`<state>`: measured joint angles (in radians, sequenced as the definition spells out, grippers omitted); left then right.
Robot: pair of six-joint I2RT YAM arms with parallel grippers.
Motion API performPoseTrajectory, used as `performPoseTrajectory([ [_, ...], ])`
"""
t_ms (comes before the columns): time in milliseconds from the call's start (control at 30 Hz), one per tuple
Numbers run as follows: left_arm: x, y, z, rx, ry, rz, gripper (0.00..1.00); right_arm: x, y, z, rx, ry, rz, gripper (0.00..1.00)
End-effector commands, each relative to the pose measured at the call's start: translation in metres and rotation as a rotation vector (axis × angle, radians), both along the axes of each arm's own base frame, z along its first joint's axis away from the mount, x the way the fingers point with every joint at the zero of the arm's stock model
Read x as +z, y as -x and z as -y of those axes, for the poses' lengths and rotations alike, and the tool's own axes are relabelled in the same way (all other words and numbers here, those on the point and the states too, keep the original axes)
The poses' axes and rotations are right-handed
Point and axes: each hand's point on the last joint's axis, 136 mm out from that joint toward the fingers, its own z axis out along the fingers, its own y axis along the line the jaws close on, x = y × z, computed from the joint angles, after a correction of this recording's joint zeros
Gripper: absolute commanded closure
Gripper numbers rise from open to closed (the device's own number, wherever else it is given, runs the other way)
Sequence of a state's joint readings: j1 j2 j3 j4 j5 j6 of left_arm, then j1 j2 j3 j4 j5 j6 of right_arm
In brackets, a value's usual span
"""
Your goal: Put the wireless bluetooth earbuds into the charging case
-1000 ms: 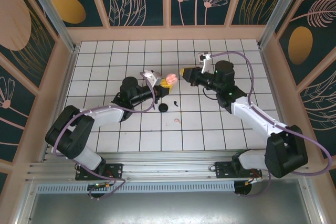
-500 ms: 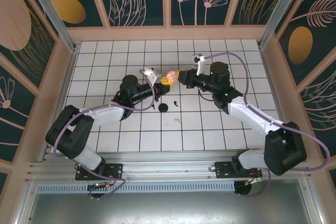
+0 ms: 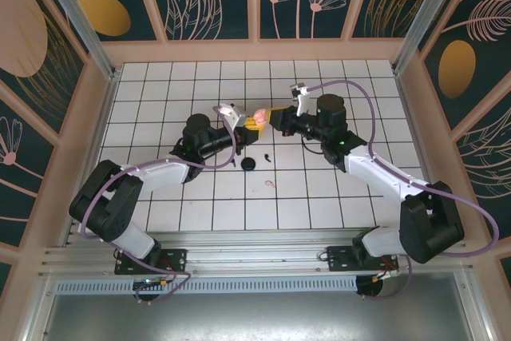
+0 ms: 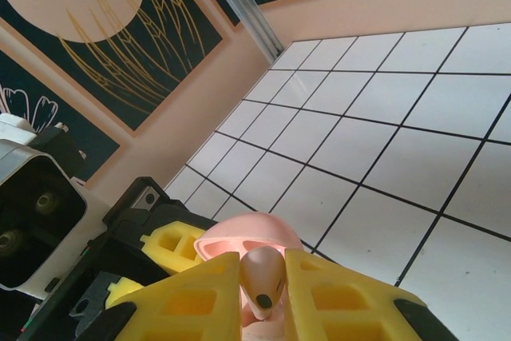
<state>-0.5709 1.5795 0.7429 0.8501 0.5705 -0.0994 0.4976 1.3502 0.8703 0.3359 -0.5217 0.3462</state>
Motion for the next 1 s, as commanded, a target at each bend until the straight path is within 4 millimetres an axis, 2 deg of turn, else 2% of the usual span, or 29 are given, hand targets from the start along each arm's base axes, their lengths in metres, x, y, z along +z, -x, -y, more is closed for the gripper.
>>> performPoseTrajectory([
  [0, 0.0254, 0.0027, 0.0042, -0.019, 0.046, 0.054, 0.86, 0.0035, 0.0050, -0.0029, 0.024, 0.032, 0.022, 0.82],
  [367, 0.0281, 0.0050, 0.0036, -0.026, 0.046, 0.059, 0.86, -0.0018, 0.0074, -0.0026, 0.045, 0.079, 0.032, 0.80],
  [967, 0.0286, 0.0068, 0.0035, -0.033, 0.043, 0.061, 0.86, 0.0041, 0.0120, -0.0010, 0.060, 0.083, 0.063, 0.77],
])
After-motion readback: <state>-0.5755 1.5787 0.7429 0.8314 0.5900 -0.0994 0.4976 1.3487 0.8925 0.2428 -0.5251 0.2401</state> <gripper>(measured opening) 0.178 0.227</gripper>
